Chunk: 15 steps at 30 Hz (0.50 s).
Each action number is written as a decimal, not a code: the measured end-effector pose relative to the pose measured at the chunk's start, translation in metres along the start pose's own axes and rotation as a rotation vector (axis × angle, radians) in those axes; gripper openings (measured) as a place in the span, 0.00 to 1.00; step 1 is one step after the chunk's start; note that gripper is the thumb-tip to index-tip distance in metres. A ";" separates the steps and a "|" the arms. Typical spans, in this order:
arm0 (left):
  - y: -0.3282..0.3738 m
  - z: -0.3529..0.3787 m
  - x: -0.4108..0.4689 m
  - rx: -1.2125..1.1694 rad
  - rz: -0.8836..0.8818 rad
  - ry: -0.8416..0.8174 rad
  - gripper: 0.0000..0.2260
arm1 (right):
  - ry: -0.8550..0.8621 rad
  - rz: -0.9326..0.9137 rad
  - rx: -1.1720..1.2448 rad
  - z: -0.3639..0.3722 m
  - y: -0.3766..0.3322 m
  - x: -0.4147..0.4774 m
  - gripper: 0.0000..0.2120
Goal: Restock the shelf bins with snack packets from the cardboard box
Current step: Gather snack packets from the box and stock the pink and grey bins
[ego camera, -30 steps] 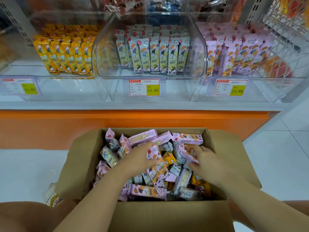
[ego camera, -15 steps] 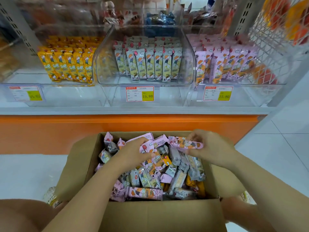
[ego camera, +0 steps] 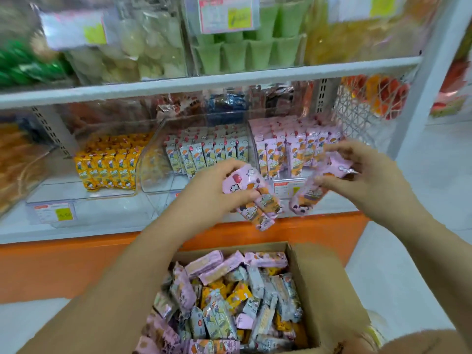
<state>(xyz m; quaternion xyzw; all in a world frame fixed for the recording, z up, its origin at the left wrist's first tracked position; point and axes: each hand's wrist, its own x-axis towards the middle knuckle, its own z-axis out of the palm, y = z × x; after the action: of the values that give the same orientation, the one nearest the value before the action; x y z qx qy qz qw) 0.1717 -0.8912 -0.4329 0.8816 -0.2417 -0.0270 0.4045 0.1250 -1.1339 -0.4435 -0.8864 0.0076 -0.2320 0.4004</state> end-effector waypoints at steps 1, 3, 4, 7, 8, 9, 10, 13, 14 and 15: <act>0.011 0.000 0.009 -0.006 0.041 0.036 0.11 | 0.078 -0.015 0.017 -0.005 0.000 0.004 0.19; 0.030 0.004 0.028 0.031 0.133 0.102 0.14 | 0.175 -0.039 0.045 -0.011 0.002 0.012 0.17; 0.038 0.006 0.038 0.042 0.171 0.121 0.14 | 0.202 -0.039 0.046 -0.014 0.005 0.018 0.17; 0.052 0.018 0.072 0.062 0.205 0.136 0.14 | 0.231 -0.024 0.010 -0.019 0.018 0.041 0.17; 0.053 0.024 0.084 0.081 0.194 0.129 0.14 | 0.221 -0.022 -0.011 -0.019 0.024 0.050 0.18; 0.053 0.030 0.097 0.110 0.182 0.115 0.14 | 0.197 -0.020 -0.036 -0.017 0.031 0.059 0.19; 0.050 0.035 0.108 0.153 0.163 0.098 0.15 | 0.159 -0.018 -0.070 -0.015 0.038 0.067 0.20; 0.038 0.050 0.140 0.292 0.078 0.008 0.21 | -0.006 0.010 -0.182 -0.004 0.059 0.090 0.22; 0.034 0.054 0.148 0.336 0.043 -0.033 0.23 | -0.058 0.023 -0.212 -0.001 0.064 0.097 0.23; 0.031 0.057 0.156 0.376 0.008 -0.069 0.25 | -0.096 0.031 -0.236 0.003 0.068 0.103 0.24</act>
<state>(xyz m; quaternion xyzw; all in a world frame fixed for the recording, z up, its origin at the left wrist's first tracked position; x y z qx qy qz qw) 0.2825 -1.0180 -0.4258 0.9392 -0.2596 -0.0103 0.2244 0.2303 -1.1985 -0.4518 -0.9373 0.0296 -0.1807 0.2967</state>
